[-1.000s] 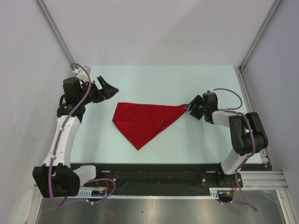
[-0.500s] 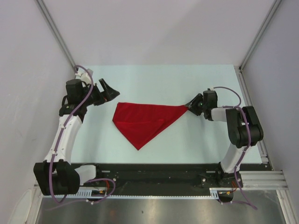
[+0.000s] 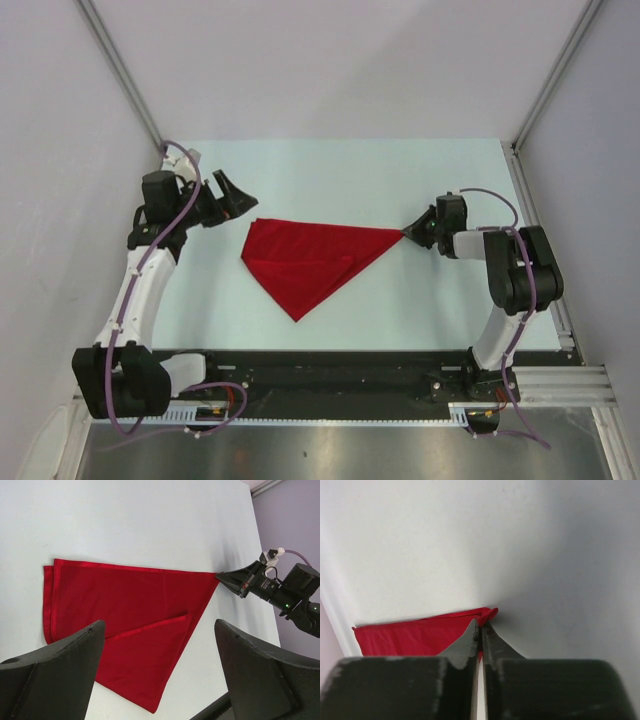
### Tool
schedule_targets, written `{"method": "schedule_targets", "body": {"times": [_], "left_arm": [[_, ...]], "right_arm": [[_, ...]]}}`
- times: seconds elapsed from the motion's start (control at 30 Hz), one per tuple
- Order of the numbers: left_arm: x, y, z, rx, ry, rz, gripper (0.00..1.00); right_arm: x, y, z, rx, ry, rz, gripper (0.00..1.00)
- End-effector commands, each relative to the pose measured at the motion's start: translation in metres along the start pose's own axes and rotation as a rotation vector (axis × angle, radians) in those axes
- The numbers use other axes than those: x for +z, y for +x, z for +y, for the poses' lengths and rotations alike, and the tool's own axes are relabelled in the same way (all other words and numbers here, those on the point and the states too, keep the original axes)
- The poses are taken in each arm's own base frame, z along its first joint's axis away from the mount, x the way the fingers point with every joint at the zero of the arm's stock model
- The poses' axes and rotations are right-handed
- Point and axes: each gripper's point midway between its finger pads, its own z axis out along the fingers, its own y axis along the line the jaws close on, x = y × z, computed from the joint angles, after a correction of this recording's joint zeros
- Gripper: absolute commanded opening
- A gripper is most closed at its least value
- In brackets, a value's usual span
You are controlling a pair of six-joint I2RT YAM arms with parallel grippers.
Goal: Fold the napkin, place the utensils inside, and roll it up
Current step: Fold the napkin
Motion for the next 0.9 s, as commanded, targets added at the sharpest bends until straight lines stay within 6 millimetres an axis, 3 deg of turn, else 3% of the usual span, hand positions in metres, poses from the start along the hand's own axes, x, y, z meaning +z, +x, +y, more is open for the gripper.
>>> {"method": "schedule_targets", "body": {"times": [0.0,0.23,0.3,0.4,0.5,0.6,0.63,0.73,0.77,0.83,0.87], "left_arm": [[0.000,0.000,-0.008,0.029,0.044,-0.006,0.95],[0.000,0.002,-0.009,0.025,0.052,-0.005,0.95],[0.001,0.003,-0.009,0.019,0.058,0.001,0.95],[0.001,0.004,-0.010,0.016,0.069,0.004,0.95],[0.002,0.005,-0.009,0.014,0.066,0.005,0.95],[0.002,0.005,-0.010,0.011,0.070,0.004,0.95],[0.002,0.006,-0.010,0.010,0.072,0.007,0.95],[0.002,0.007,-0.010,0.010,0.075,0.005,0.95],[0.001,0.006,-0.010,0.012,0.075,0.002,0.95],[0.001,0.007,-0.010,0.011,0.076,0.003,0.95],[0.001,0.006,-0.010,0.011,0.075,0.001,0.95]], "right_arm": [[0.001,-0.017,0.009,0.012,-0.043,-0.044,0.00],[-0.020,-0.055,0.021,0.015,-0.129,-0.150,0.00],[-0.030,-0.065,0.037,-0.042,-0.180,-0.181,0.00],[-0.047,-0.064,0.073,-0.140,-0.303,-0.191,0.00],[-0.062,-0.044,0.109,-0.231,-0.397,-0.179,0.00],[-0.078,-0.010,0.146,-0.340,-0.508,-0.155,0.00],[-0.081,0.015,0.161,-0.387,-0.553,-0.118,0.00],[-0.088,0.049,0.182,-0.474,-0.624,-0.076,0.00],[-0.090,0.074,0.190,-0.507,-0.653,-0.032,0.00],[-0.082,0.099,0.189,-0.547,-0.659,0.023,0.00],[-0.084,0.121,0.194,-0.570,-0.691,0.071,0.00]]}}
